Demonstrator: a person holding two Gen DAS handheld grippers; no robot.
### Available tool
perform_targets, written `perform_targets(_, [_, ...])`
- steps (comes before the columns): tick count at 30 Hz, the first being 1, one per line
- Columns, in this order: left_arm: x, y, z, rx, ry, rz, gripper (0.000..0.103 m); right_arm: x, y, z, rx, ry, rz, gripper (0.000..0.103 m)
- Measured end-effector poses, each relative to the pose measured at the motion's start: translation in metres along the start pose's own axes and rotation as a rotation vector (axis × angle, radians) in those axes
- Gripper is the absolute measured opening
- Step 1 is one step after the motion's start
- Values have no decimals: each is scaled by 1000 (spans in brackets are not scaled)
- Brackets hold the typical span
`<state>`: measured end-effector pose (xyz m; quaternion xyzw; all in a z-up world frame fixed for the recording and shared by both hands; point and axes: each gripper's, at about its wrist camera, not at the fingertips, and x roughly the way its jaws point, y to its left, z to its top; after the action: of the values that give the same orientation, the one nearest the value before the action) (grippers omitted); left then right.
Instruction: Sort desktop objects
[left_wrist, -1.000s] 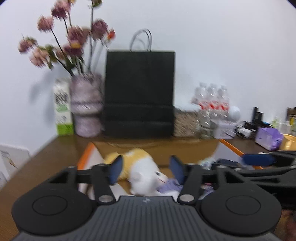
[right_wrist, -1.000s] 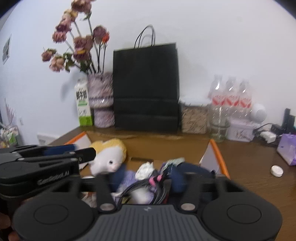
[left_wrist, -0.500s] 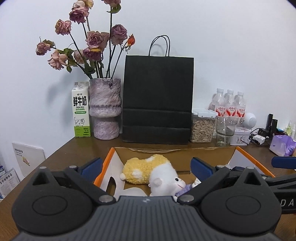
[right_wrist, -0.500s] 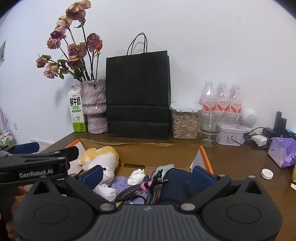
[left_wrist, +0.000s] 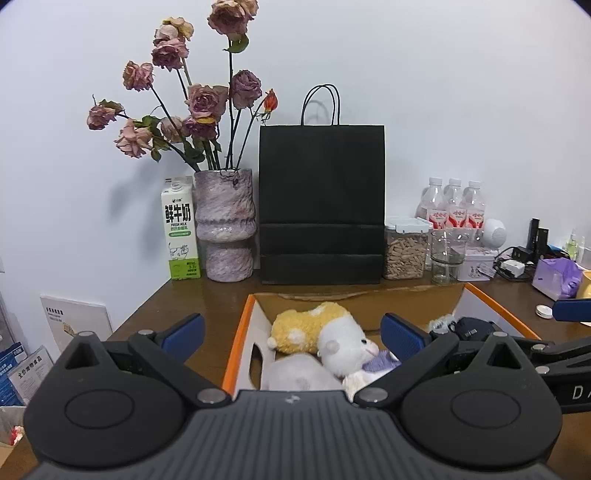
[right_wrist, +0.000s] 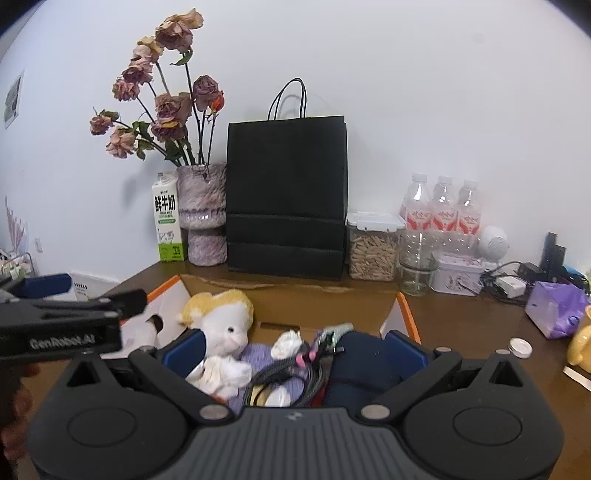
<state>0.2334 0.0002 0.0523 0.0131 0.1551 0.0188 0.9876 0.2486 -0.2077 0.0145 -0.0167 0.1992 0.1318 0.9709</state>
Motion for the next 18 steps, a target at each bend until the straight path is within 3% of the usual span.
perform_targets(9, [-54, 11, -12, -6, 84, -30, 103, -59, 16, -23, -16, 73, 5, 103])
perform_targets(18, [-99, 7, -49, -1, 155, -64, 103, -101, 24, -57, 22, 136, 23, 103])
